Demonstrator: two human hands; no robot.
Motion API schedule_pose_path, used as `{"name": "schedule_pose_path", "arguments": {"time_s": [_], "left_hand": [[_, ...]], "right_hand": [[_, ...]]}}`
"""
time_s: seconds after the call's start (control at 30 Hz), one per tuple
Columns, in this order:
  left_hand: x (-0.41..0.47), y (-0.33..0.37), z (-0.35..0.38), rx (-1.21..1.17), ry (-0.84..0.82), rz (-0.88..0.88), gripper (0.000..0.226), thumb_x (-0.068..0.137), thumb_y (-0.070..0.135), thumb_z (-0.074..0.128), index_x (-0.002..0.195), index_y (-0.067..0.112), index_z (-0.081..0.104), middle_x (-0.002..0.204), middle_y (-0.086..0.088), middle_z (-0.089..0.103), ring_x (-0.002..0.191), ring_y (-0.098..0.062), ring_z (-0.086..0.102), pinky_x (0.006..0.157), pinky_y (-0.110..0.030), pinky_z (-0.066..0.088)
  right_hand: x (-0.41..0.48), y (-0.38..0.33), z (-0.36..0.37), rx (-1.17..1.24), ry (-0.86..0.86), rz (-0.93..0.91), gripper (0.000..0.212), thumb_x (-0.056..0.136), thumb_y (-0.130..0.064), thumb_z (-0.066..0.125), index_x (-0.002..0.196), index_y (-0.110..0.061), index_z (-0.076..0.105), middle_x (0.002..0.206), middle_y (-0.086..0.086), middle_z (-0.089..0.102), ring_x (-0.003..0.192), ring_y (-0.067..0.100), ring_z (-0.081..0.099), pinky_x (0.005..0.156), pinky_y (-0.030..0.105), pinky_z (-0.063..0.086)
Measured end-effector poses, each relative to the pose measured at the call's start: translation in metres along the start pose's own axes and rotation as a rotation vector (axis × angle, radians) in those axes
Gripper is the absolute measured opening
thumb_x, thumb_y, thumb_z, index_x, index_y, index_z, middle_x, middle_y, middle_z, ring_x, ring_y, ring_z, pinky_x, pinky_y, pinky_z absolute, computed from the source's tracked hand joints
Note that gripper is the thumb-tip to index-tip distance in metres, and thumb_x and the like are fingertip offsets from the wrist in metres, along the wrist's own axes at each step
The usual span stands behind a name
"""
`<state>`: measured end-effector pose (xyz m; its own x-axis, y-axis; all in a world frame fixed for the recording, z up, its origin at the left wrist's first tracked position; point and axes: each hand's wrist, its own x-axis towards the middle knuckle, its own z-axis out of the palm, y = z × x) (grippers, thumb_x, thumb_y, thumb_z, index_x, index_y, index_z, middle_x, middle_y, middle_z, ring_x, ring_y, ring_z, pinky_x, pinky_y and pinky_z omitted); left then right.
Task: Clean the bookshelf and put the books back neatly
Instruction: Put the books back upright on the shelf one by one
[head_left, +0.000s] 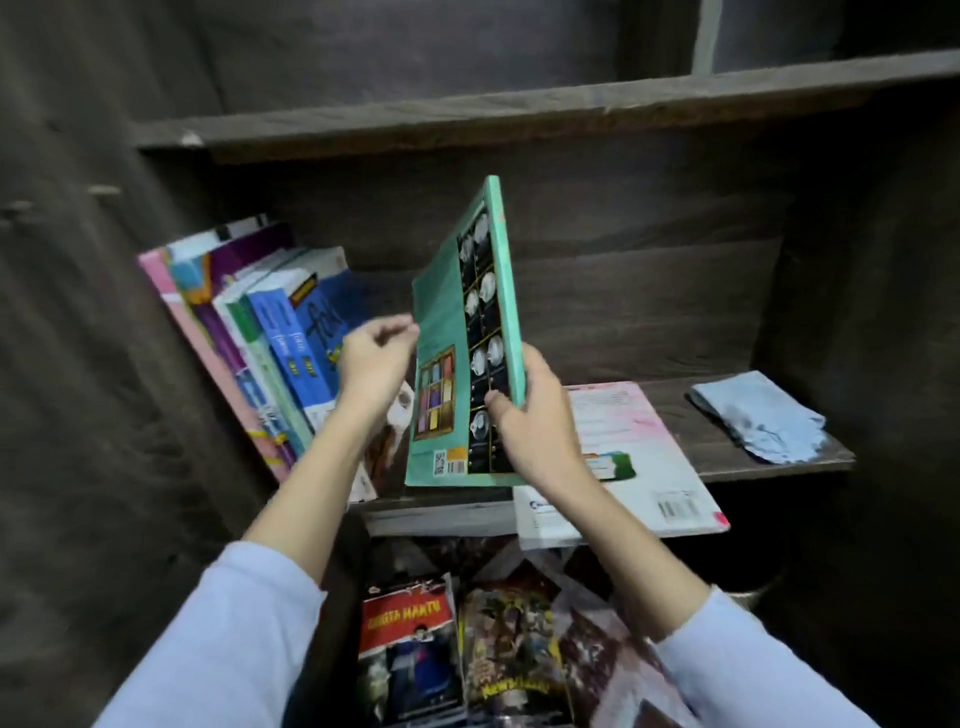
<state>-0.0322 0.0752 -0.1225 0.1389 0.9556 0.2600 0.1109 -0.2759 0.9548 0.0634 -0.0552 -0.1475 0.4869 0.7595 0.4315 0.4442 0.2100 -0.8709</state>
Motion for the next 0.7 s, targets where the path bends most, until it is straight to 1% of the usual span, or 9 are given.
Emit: {"name": "schedule_pose_path", "arguments": {"time_s": [0.07, 0.13, 0.2, 0.27, 0.3, 0.37, 0.47, 0.53, 0.7], "left_hand": [[0.001, 0.029, -0.013, -0.044, 0.028, 0.136, 0.027, 0.088, 0.032, 0.062, 0.112, 0.02, 0.064, 0.111, -0.001, 0.065, 0.109, -0.018, 0.06, 0.101, -0.043, 0.045], [-0.003, 0.055, -0.023, -0.088, 0.027, 0.256, 0.044, 0.089, 0.039, 0.06, 0.129, 0.02, 0.053, 0.124, 0.0, 0.057, 0.113, -0.012, 0.055, 0.103, -0.034, 0.042], [-0.007, 0.071, -0.032, -0.062, 0.049, 0.35, 0.06, 0.088, 0.044, 0.058, 0.141, 0.024, 0.037, 0.137, -0.003, 0.044, 0.121, -0.009, 0.045, 0.106, -0.027, 0.036], [-0.009, 0.072, -0.047, 0.011, 0.089, 0.411, 0.071, 0.083, 0.05, 0.059, 0.144, 0.027, 0.03, 0.138, -0.003, 0.037, 0.127, -0.013, 0.039, 0.109, -0.031, 0.033], [-0.01, 0.067, -0.054, 0.063, 0.091, 0.452, 0.072, 0.082, 0.048, 0.06, 0.144, 0.026, 0.03, 0.136, -0.002, 0.037, 0.127, -0.014, 0.039, 0.109, -0.035, 0.034], [-0.009, 0.054, -0.066, 0.247, 0.05, 0.566, 0.065, 0.084, 0.028, 0.061, 0.142, 0.022, 0.032, 0.136, -0.002, 0.04, 0.128, -0.016, 0.04, 0.108, -0.041, 0.036], [-0.008, 0.041, -0.075, 0.422, 0.037, 0.639, 0.06, 0.083, 0.006, 0.059, 0.137, 0.015, 0.036, 0.138, -0.004, 0.041, 0.127, -0.013, 0.039, 0.11, -0.029, 0.03], [-0.01, 0.03, -0.079, 0.453, 0.086, 0.645, 0.057, 0.08, 0.005, 0.06, 0.132, 0.012, 0.039, 0.134, -0.003, 0.044, 0.123, -0.012, 0.042, 0.104, -0.02, 0.031], [-0.008, 0.001, -0.094, 0.621, 0.146, 0.719, 0.054, 0.081, 0.014, 0.061, 0.131, 0.012, 0.04, 0.13, -0.003, 0.049, 0.117, -0.016, 0.049, 0.099, -0.033, 0.041]], "right_hand": [[-0.011, 0.0, 0.028, -0.074, 0.0, -0.088, 0.053, 0.09, -0.001, 0.05, 0.139, -0.021, 0.04, 0.108, 0.005, 0.064, 0.098, 0.027, 0.059, 0.076, 0.025, 0.045], [-0.02, 0.003, 0.052, -0.165, -0.019, -0.172, 0.059, 0.09, -0.002, 0.047, 0.145, -0.021, 0.033, 0.109, 0.019, 0.065, 0.095, 0.039, 0.059, 0.075, 0.037, 0.045], [-0.027, 0.006, 0.076, -0.213, -0.048, -0.246, 0.064, 0.088, 0.001, 0.045, 0.147, -0.017, 0.029, 0.118, 0.022, 0.062, 0.096, 0.043, 0.06, 0.077, 0.041, 0.045], [-0.032, 0.009, 0.098, -0.232, -0.052, -0.285, 0.065, 0.087, 0.002, 0.046, 0.148, -0.014, 0.027, 0.126, 0.02, 0.059, 0.095, 0.044, 0.061, 0.078, 0.042, 0.046], [-0.032, 0.013, 0.106, -0.239, -0.047, -0.287, 0.065, 0.088, 0.002, 0.047, 0.148, -0.013, 0.026, 0.128, 0.019, 0.058, 0.094, 0.044, 0.061, 0.077, 0.042, 0.046], [-0.028, 0.02, 0.116, -0.243, -0.056, -0.284, 0.066, 0.088, 0.001, 0.047, 0.149, -0.014, 0.023, 0.134, 0.018, 0.054, 0.092, 0.047, 0.06, 0.076, 0.045, 0.047], [-0.015, 0.036, 0.123, -0.272, -0.132, -0.227, 0.068, 0.09, 0.0, 0.043, 0.15, -0.02, 0.017, 0.14, 0.016, 0.048, 0.099, 0.048, 0.058, 0.081, 0.049, 0.047], [-0.007, 0.047, 0.126, -0.286, -0.211, -0.176, 0.068, 0.09, 0.0, 0.041, 0.148, -0.024, 0.016, 0.135, 0.018, 0.051, 0.101, 0.047, 0.057, 0.082, 0.047, 0.047], [0.0, 0.058, 0.148, -0.205, -0.413, -0.074, 0.067, 0.093, -0.008, 0.043, 0.145, -0.031, 0.009, 0.141, 0.017, 0.043, 0.114, 0.042, 0.053, 0.096, 0.048, 0.043]]}}
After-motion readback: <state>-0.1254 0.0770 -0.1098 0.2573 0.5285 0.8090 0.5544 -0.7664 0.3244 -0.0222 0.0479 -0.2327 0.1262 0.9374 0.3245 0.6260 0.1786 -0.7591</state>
